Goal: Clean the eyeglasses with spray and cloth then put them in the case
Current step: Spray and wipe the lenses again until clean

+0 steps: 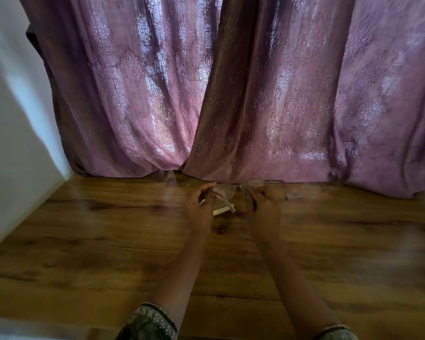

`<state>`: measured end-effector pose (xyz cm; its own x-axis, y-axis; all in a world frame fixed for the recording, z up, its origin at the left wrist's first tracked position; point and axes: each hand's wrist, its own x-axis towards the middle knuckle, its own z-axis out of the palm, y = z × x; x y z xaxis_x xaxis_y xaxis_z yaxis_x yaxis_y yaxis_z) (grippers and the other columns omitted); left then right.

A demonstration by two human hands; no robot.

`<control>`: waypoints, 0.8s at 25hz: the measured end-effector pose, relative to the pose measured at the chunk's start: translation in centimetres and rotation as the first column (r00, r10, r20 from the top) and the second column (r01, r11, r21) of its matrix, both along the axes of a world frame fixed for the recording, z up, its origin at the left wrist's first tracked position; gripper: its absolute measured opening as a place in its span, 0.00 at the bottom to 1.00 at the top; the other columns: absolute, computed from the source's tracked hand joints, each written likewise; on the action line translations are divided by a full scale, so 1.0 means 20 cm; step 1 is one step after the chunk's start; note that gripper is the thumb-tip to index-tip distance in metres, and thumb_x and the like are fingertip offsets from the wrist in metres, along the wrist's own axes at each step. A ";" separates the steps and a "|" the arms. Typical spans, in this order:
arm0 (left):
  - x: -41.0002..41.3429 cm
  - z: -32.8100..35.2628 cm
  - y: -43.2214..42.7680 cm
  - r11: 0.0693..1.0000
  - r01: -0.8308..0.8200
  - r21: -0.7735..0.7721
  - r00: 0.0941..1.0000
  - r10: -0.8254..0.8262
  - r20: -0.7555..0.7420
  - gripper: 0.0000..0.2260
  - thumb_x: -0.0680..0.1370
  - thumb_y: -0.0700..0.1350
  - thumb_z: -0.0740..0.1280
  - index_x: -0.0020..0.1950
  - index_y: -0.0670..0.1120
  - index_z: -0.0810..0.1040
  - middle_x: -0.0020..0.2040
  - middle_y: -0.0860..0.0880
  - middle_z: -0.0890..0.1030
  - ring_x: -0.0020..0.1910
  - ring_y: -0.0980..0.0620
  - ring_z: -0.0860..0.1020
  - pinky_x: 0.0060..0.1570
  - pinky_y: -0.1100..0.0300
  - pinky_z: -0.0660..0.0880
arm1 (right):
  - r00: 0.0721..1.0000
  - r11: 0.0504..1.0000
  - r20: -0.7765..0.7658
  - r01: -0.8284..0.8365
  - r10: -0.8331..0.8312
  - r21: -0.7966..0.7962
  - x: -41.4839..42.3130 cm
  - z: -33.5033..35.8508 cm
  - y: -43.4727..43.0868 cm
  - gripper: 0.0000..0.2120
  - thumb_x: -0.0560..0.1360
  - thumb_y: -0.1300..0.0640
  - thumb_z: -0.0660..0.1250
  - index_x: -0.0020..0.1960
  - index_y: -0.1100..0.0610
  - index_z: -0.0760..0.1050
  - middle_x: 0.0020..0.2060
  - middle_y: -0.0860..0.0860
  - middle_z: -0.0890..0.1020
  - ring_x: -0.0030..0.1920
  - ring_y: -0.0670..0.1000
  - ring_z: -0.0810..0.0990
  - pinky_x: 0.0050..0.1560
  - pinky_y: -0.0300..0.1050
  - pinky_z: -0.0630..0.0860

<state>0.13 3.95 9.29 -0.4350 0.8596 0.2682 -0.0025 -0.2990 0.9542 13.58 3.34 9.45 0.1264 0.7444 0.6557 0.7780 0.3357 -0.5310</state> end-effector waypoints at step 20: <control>0.00 -0.05 0.02 1.000 -0.018 -0.019 0.997 0.017 -0.073 0.09 0.73 0.33 0.66 0.48 0.45 0.82 0.41 0.50 0.82 0.35 0.66 0.78 0.37 0.73 0.74 | 1.000 0.994 -0.003 -0.003 0.003 -0.106 -0.02 -0.05 0.00 0.14 0.73 0.67 0.63 0.59 0.64 0.76 0.46 0.60 0.77 0.41 0.59 0.77 0.39 0.47 0.75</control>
<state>0.10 4.36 8.37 -0.4298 0.8574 0.2831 0.0723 -0.2799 0.9573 13.19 3.27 8.35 0.1261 0.8103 0.5723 0.7753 0.2794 -0.5664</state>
